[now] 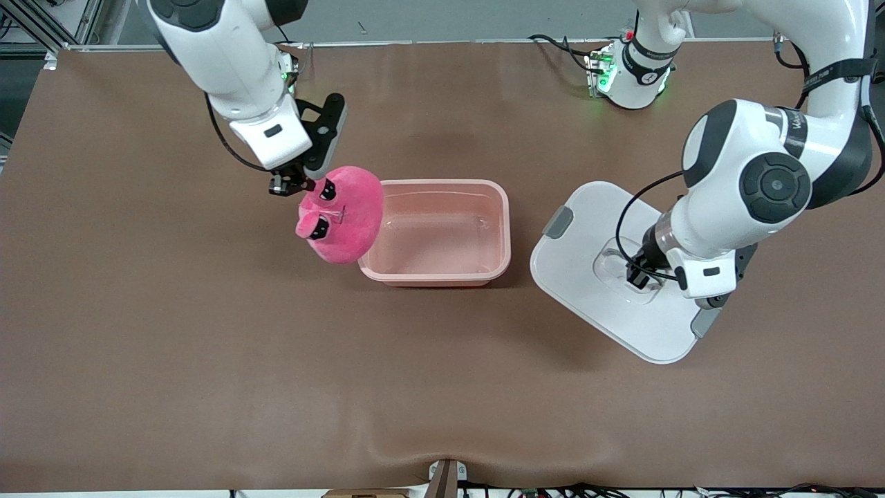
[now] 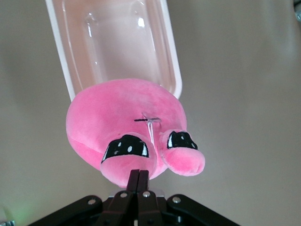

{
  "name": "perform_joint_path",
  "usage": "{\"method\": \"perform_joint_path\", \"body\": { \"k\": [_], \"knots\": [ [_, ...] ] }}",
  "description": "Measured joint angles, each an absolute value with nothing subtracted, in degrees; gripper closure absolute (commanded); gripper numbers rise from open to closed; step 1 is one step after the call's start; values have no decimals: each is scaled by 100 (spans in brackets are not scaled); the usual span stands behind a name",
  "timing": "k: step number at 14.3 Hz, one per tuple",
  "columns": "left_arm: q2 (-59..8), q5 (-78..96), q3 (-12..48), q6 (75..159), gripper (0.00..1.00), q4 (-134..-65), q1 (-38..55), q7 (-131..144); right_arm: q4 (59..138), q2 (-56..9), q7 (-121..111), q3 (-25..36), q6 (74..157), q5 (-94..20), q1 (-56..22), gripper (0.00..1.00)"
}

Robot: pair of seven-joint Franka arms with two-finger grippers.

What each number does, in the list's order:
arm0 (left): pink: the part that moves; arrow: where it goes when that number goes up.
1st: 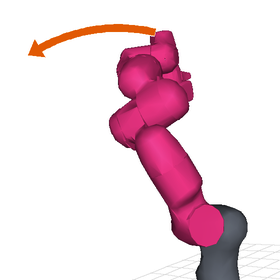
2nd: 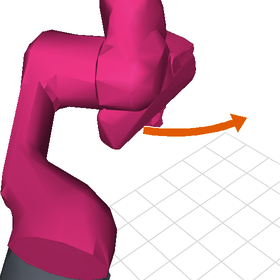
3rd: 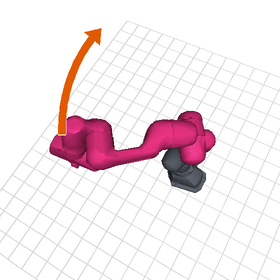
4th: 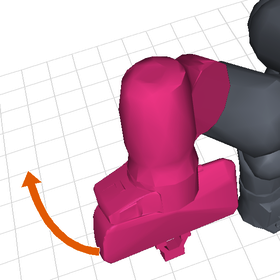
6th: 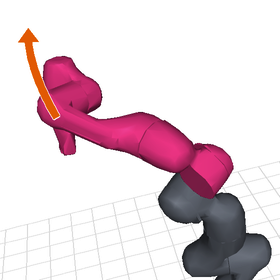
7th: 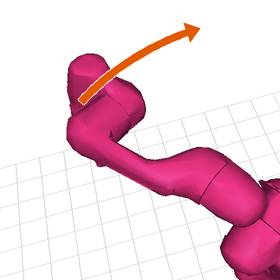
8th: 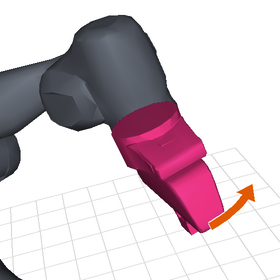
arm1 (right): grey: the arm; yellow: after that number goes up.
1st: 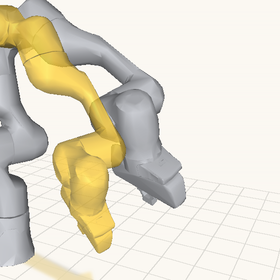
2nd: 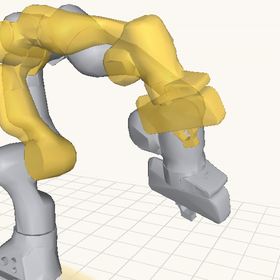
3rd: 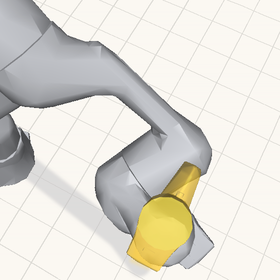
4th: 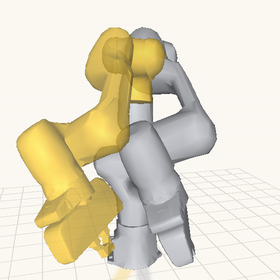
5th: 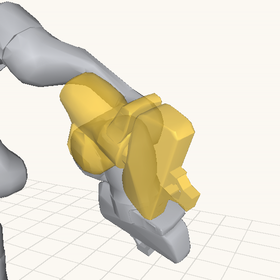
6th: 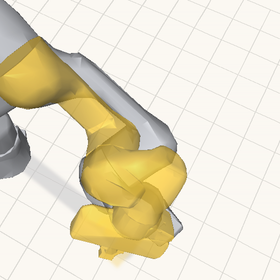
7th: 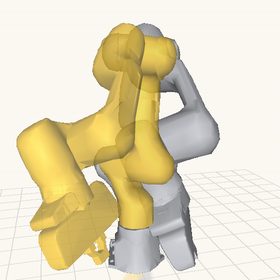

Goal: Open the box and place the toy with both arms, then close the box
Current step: 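Lift the lid off with the left gripper while the right gripper carries the plush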

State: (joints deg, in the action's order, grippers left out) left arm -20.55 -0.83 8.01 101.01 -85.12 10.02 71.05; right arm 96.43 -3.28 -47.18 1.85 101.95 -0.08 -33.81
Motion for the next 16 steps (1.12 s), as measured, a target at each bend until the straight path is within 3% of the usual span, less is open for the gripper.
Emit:
{"method": "perform_joint_path", "body": {
  "k": [7,16],
  "knots": [
    [-2106,400,807,10090,100,-8516,964,7093,9652,-509,-4757,185,10627,490,-4200,100],
    [-2107,467,808,10090,100,-8516,962,7109,9652,-602,-4784,187,10756,926,-4582,100]
  ]
}}
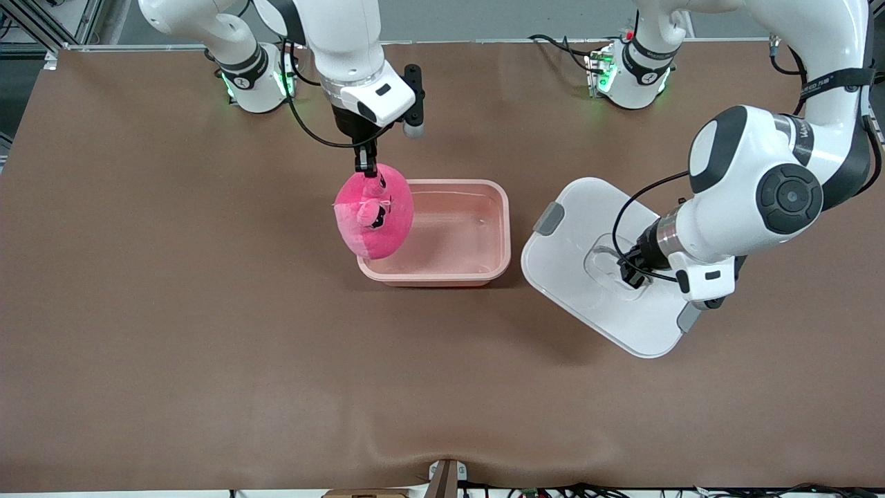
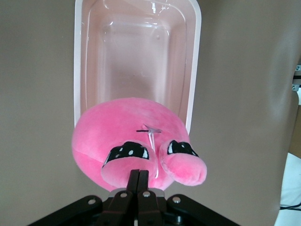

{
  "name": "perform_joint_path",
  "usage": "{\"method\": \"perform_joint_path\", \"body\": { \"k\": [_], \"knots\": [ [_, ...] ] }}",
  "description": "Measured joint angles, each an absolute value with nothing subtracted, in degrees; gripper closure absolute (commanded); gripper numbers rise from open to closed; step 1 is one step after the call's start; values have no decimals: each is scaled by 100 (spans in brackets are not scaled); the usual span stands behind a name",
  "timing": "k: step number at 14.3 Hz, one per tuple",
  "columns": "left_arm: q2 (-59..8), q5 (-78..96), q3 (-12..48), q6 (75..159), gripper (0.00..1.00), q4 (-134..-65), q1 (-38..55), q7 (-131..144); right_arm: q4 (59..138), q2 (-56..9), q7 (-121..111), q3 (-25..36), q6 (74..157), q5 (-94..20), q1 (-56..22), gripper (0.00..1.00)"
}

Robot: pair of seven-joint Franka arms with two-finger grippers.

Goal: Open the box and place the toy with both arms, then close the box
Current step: 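Lift the lid off with the left gripper while the right gripper carries the plush, then lower the plush into the pink tub and open the right gripper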

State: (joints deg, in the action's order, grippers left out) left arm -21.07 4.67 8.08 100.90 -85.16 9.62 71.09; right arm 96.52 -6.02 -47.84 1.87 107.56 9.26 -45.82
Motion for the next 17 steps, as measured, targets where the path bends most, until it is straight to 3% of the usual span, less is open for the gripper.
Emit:
{"method": "perform_joint_path", "body": {
  "k": [17],
  "knots": [
    [-2174,473,846,10090,100,-8523,1003,7237,9652,-671,-4822,240,10856,1092,-4637,100]
  ]
}}
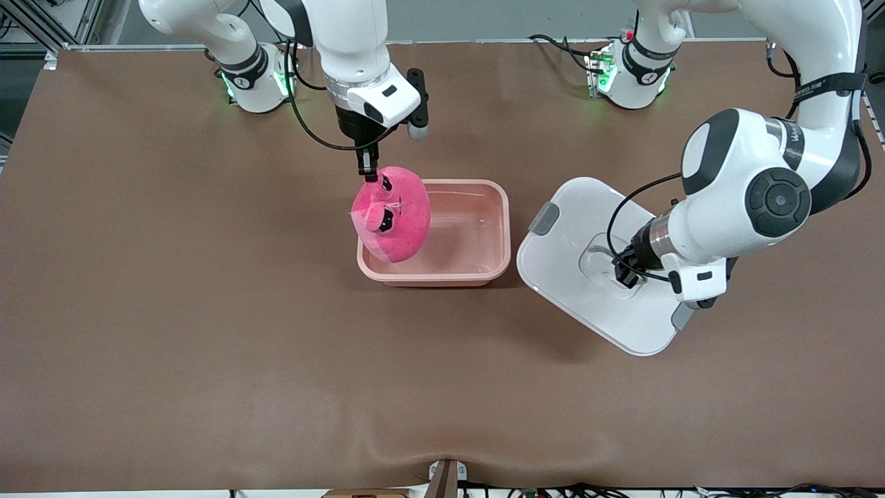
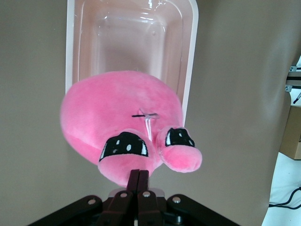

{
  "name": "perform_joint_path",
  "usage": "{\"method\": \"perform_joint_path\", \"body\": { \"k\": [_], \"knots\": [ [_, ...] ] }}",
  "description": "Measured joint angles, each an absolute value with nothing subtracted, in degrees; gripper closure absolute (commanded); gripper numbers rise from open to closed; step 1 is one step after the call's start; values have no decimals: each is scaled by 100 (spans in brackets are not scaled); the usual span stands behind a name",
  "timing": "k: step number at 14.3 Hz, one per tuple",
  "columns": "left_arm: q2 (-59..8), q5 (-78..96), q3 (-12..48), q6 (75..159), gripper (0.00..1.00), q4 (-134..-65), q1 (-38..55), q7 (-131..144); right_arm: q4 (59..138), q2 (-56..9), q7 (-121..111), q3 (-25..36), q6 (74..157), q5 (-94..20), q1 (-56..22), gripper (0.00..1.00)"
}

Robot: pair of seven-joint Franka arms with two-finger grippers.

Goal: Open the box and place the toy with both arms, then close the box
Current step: 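Lower the plush into the pink tub and open the right gripper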

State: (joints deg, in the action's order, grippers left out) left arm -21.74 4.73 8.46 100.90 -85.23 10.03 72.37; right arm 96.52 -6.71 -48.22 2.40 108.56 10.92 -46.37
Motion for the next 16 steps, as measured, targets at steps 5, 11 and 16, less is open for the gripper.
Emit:
{"method": "perform_joint_path", "body": {
  "k": [5,11,16],
  "knots": [
    [-2195,473,846,10090,100,-8494,1012,7242,9652,-684,-4827,241,10856,1108,-4637,100],
    [-2195,473,845,10090,100,-8460,1011,7243,9646,-766,-4828,242,10879,1132,-4638,0],
    [-2195,473,838,10090,100,-8452,996,7243,9640,-796,-4834,266,10884,1138,-4637,0]
  ]
}}
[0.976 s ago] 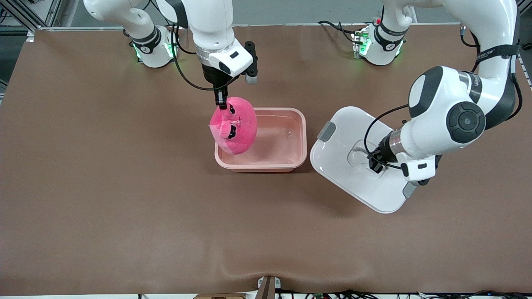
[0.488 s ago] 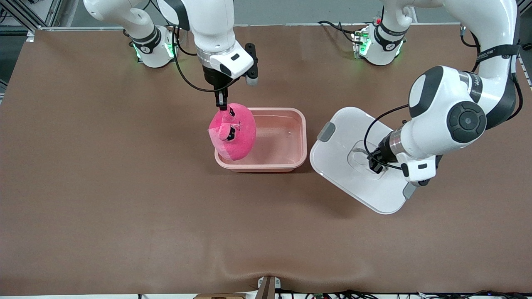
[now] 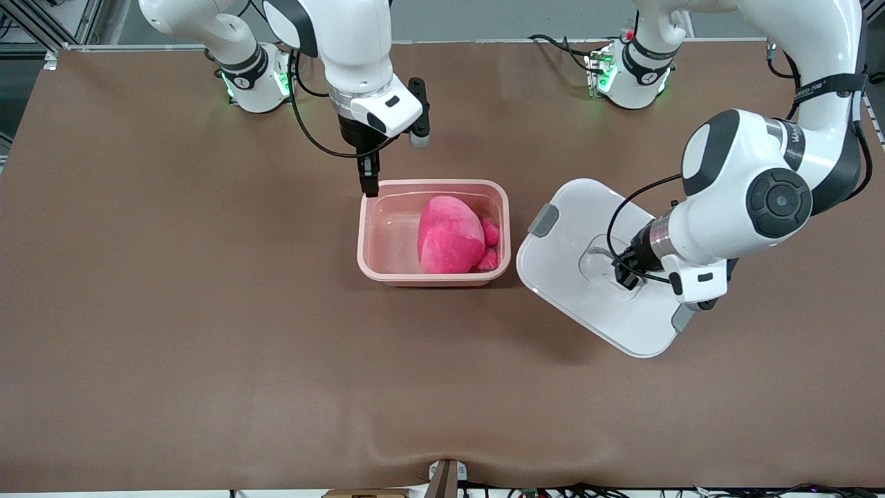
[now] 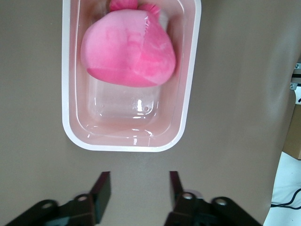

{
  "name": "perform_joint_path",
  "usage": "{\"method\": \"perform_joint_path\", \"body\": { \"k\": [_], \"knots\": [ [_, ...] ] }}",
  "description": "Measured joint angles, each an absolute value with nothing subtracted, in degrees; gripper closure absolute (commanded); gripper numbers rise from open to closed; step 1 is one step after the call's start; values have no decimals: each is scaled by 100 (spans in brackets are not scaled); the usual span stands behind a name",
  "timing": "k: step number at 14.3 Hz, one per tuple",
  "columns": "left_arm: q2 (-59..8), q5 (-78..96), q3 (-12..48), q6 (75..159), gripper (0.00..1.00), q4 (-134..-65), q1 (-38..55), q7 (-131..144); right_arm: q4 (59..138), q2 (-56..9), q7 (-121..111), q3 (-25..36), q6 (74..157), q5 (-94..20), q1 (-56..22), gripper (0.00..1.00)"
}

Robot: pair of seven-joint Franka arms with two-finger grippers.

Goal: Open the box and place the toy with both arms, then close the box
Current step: 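Lower the plush into the pink tub and open the right gripper, then place the lid onto the tub with the left gripper while the right gripper withdraws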

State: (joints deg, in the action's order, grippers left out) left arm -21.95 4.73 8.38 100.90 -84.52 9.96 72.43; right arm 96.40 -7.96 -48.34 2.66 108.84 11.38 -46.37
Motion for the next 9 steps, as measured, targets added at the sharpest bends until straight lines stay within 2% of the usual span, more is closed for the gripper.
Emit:
{"method": "perform_joint_path", "body": {
  "k": [5,9],
  "knots": [
    [-2195,572,882,10090,100,-8442,1014,7501,9579,-796,-4809,298,10885,1134,-4607,0],
    [-2194,644,1118,10098,100,-8431,1210,8369,9553,-787,-4784,346,10802,1004,-4173,0]
  ]
}}
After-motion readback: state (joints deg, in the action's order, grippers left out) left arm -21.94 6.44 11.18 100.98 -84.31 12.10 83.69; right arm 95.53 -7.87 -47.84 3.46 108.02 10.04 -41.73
